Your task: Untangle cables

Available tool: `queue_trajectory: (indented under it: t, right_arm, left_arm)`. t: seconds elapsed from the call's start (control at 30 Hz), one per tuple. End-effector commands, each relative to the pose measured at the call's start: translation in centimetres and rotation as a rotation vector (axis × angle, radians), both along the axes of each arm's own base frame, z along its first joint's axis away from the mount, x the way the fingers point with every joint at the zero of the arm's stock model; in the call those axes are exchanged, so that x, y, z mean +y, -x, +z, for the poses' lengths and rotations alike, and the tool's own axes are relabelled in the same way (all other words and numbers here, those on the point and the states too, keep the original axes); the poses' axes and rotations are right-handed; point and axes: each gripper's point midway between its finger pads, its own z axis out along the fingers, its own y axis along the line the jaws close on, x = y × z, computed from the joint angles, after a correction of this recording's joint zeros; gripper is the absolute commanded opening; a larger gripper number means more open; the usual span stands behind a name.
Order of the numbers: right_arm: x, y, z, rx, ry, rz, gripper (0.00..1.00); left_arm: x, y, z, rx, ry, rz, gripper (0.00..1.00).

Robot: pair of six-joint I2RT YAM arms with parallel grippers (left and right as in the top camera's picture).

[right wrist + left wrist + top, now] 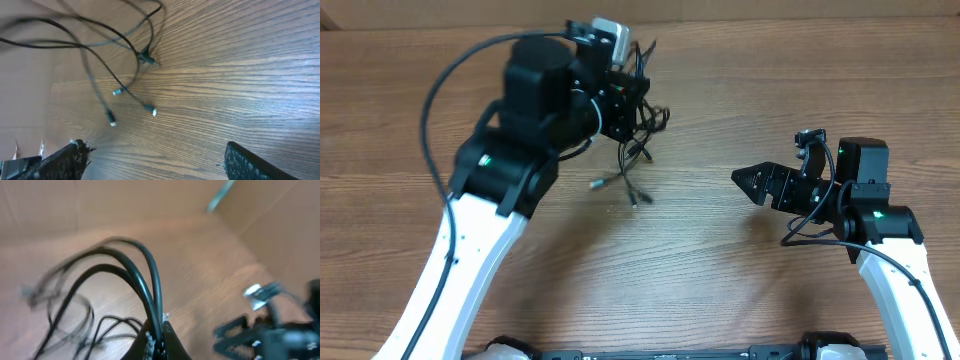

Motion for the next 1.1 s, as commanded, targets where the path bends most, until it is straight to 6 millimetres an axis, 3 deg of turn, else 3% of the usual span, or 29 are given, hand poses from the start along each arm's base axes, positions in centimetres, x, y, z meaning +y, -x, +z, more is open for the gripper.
queue_trajectory:
  t: [0.0,0.13,0.23,0.3,0.33,0.37,0.4,0.43,0.5,0.6,0.8,1.0,1.07]
  right_arm:
    - [-0.3,-0.3,0.3,-0.015,0.011,-0.011,0.86]
    - [-0.3,-0.3,0.3,-0.016,0.012,-0.012,0.86]
    - [-0.3,-0.4,0.3,-0.018,0.014,-0.014,0.86]
    - [-0.3,-0.3,0.3,-0.018,0.014,-0.013,0.86]
    - [-0.3,-0.3,0.3,-0.016,0.014,-0.013,0.86]
    - [-0.3,-0.3,0.3,-0.015,0.014,-0.013,0.86]
    - [-0.3,-0.3,0.2,-0.015,0.014,-0.014,0.86]
    - [-0.3,-0.3,0.3,-0.016,0.015,-0.014,0.86]
    - [-0.4,-0.4,0.2,-0.02,0.02,-0.018,0.86]
    - [-0.5,-0.5,0.2,-0.021,0.026,-0.023,0.88]
    - [-0.5,-0.6,0.3,-0.025,0.026,-0.022,1.0]
    - [-0.5,-0.6,0.3,-0.027,0.026,-0.022,1.0]
    - [-0.5,-0.7,0.4,-0.034,0.026,-0.023,1.0]
  left_arm:
    - [-1.0,-0.4,-3.7,0.115,-0.042,-0.045,0.04]
    - [-2.9,1.0,-10.1,0.291,-0.158,-0.126,0.04]
    - [-4.2,2.2,-13.6,0.368,-0.239,-0.192,0.07]
    - [-4.7,2.5,-15.8,0.413,-0.288,-0.206,0.38]
    - [-4.8,2.6,-16.9,0.434,-0.309,-0.206,0.63]
    - [-4.8,2.6,-17.3,0.444,-0.315,-0.206,0.78]
    - [-4.8,2.6,-17.7,0.456,-0.32,-0.207,0.85]
    - [-4.8,2.7,-17.8,0.462,-0.324,-0.207,0.94]
    - [-4.5,2.7,-17.8,0.46,-0.336,-0.196,1.0]
    - [-3.5,2.4,-17.7,0.455,-0.375,-0.152,1.0]
    - [1.2,2.0,-15.7,0.414,-0.516,0.072,1.0]
    - [6.4,3.0,-12.1,0.391,-0.543,0.268,0.99]
    - [7.7,3.3,-11.9,0.42,-0.524,0.319,1.0]
